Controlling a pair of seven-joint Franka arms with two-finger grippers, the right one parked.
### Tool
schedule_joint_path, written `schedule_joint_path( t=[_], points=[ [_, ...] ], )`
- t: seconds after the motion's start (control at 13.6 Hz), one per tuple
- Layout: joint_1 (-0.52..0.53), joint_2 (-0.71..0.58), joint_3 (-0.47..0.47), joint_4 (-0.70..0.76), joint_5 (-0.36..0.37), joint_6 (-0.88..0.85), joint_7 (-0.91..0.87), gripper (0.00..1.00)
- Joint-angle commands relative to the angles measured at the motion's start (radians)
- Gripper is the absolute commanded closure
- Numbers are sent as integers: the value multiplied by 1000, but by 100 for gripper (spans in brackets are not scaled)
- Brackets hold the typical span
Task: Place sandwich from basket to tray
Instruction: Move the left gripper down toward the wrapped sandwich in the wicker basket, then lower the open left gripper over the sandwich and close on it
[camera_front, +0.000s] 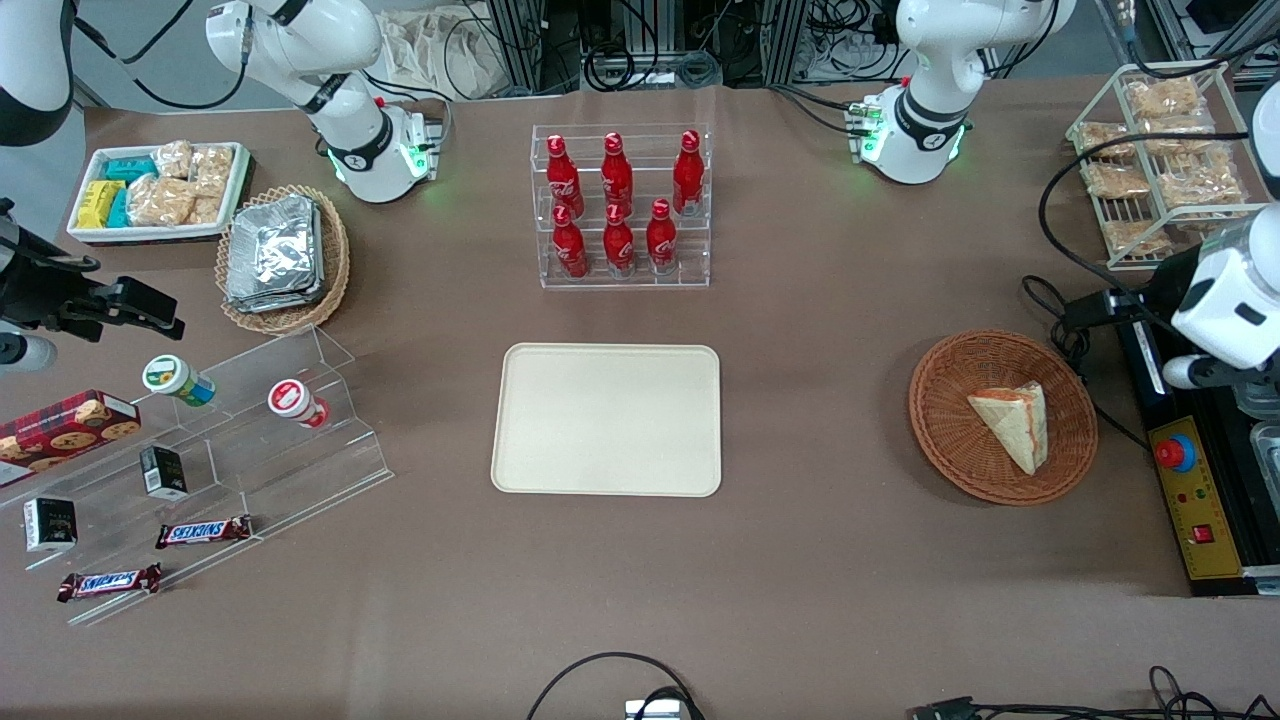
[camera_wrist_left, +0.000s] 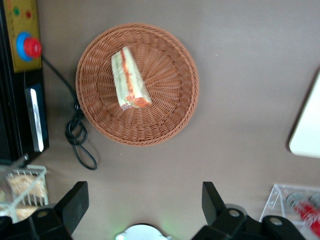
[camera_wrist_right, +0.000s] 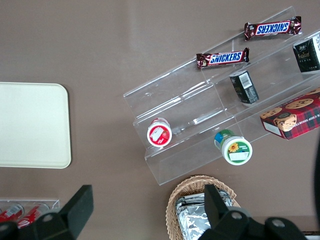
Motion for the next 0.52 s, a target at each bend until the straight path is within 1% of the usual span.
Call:
schedule_joint_path(
  t=[0.0,0.07,0.29,0.44],
  points=[
    [7,-11,7,-80,-6,56,-103,0],
    [6,-18,38,-127,-8,99,-144,0],
    [7,-103,50,-363,-12,351,-243,0],
    [7,-118,66,-489,-12,513,-319,0]
  ],
)
